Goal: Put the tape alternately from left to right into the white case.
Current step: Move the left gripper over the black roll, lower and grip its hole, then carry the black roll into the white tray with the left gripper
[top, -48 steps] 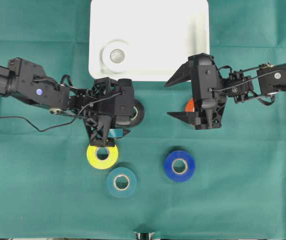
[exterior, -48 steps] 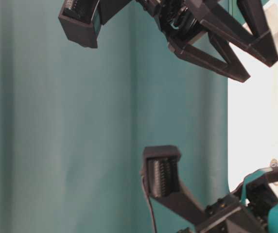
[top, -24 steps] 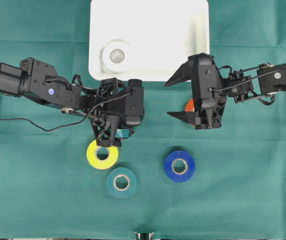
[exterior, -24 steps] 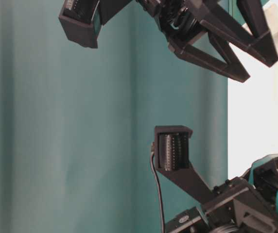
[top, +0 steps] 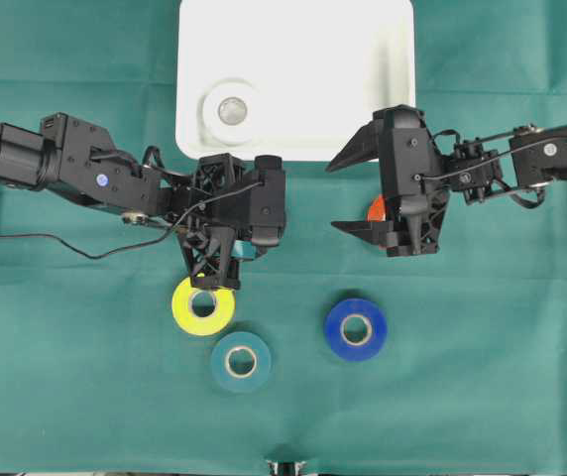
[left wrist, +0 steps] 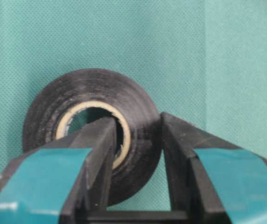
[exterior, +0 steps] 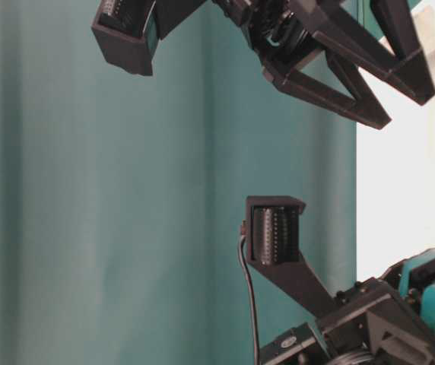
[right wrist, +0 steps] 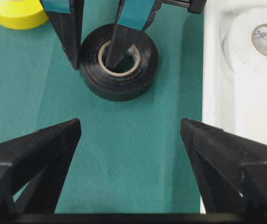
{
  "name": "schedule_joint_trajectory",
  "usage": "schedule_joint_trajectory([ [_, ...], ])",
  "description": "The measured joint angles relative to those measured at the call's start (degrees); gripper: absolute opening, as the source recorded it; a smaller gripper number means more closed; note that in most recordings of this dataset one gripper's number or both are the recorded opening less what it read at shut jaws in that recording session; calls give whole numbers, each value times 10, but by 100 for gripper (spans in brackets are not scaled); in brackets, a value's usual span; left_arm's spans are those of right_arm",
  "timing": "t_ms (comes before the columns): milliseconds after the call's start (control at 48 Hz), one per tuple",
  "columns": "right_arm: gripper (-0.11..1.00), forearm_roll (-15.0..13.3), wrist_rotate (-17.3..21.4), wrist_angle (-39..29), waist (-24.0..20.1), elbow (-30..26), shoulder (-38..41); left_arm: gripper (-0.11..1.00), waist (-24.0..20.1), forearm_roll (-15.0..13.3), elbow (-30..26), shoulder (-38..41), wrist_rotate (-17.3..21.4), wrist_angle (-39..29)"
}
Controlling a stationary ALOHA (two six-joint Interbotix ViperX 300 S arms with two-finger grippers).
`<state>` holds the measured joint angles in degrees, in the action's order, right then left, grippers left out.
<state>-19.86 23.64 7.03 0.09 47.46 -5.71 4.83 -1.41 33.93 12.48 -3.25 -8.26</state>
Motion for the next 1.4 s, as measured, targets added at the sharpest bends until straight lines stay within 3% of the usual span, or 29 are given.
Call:
schedule_joint_trajectory([
  [500,72,0,-1,0,0,0,-1,26,-3,0,1,-50,6,-1],
  [729,72,0,-1,0,0,0,0,26,-12,1,2,-99,46,-20],
  [1021,72,0,-1,0,0,0,-1,26,-69,0,-1,-112,102,-42],
  [1396,72,1,-1,0,0,0,0,26,-158,0,-61,-65,171,-45],
])
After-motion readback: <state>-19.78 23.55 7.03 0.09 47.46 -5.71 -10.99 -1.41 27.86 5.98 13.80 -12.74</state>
